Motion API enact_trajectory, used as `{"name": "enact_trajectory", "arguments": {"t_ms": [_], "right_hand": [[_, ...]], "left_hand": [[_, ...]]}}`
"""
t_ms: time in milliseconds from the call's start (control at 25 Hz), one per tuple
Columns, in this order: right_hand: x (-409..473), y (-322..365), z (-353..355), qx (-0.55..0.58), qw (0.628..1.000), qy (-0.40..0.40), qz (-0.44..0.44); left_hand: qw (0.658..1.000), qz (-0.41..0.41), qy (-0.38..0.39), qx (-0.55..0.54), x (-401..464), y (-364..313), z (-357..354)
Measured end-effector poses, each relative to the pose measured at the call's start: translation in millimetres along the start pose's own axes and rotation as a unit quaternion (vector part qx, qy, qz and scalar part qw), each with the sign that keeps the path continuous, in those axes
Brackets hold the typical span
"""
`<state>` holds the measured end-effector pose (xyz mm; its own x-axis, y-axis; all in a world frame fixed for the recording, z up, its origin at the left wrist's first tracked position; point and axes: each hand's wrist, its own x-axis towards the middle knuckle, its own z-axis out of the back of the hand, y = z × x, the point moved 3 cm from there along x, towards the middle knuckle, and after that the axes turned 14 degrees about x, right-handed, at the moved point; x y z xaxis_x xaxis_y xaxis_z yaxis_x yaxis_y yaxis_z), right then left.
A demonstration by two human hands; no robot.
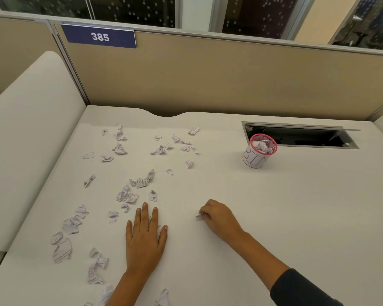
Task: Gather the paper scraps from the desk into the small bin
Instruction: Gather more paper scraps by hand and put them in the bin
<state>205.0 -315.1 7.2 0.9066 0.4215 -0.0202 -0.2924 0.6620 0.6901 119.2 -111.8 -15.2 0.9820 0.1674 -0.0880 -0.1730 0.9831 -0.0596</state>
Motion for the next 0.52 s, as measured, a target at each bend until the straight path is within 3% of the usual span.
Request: {"name": "enact_trajectory", "arguments": {"t_ms": [160,320,400,520], "right_hand": [[28.7,-4.7,76.8,0.08,0.984,-0.137,-0.085],[65.6,-22.9,174.5,0.018,0.959,-0.263,-0.1],[82.0,-41.1,205.7,-0.024,0.951,-0.274,-0.14],[101.8,-63.4,221.9,-0.076,0.951,-0.216,-0.205]], "left_hand": [[1.0,-0.012,-0.001,0.007,3.3,3.5,-0.8],[1.0,-0.026,-0.007,0.011,16.0,8.0,-0.7],[0.999,-0.028,-0.009,0.014,22.4,8.9,0.4],[0.999,-0.029,-0.006,0.017,27.1,9.4,0.4]]}}
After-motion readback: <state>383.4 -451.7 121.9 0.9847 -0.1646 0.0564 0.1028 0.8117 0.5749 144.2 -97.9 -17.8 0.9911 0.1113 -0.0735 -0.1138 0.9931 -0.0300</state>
